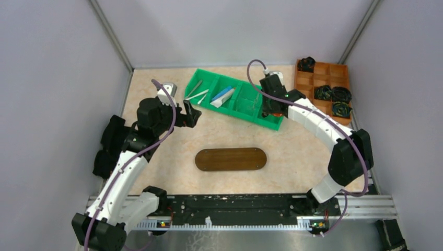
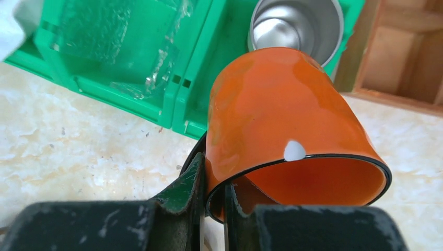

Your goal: Prepare toiletry sets of a toothbrush and toothpaste on the tray

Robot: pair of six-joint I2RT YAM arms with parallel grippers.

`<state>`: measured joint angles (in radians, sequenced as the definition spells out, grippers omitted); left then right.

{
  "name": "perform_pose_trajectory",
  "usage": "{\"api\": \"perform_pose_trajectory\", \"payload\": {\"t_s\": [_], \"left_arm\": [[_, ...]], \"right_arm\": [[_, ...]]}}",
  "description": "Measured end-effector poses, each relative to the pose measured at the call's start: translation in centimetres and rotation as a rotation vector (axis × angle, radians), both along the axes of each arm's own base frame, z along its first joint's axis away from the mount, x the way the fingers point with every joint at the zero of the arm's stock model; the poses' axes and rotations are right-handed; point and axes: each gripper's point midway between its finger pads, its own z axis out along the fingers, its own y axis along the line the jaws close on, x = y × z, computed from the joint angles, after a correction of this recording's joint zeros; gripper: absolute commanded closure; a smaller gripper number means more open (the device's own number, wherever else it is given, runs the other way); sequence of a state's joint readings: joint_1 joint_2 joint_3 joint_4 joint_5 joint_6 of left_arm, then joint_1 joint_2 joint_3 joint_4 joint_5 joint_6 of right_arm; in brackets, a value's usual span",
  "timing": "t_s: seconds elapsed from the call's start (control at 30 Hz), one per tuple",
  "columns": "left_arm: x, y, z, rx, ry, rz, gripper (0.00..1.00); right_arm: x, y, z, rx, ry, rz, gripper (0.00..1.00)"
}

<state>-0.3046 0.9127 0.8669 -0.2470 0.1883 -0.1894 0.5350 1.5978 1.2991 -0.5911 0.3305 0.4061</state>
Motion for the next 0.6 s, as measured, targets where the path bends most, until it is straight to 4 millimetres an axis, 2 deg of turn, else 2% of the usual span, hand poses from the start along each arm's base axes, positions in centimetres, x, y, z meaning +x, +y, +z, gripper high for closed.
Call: {"api": "perform_pose_trajectory", "payload": {"t_s": [0.13,0.27,0.37,0.5,0.6], "left_arm": [[0.0,-0.1,0.0,-0.002,0.001,-0.003,0.01],[0.0,0.0,0.0,-0.002,0.003,-0.003,0.01],[0.0,0.0,-0.1,-0.002,0.004,-0.003,0.01],[-0.1,0.0,-0.2,-0.001,0.009,-0.002,0.01],[-0.2,0.1,-0.4,0.004,0.023,-0.002,0.01]], "right_arm": [[-0.1,-0.2,4.0,-0.041,-0.028,0.039,1.0],[-2.0,0.8,6.1,-0.071,-0.014,0.122,1.0],[-4.7,2.7,5.9,-0.102,0.042,0.233,1.0],[-10.2,6.4,4.7,-0.147,0.133,0.432,1.0],[-13.4,8.8,4.2,-0.154,0.17,0.554,1.0]]}}
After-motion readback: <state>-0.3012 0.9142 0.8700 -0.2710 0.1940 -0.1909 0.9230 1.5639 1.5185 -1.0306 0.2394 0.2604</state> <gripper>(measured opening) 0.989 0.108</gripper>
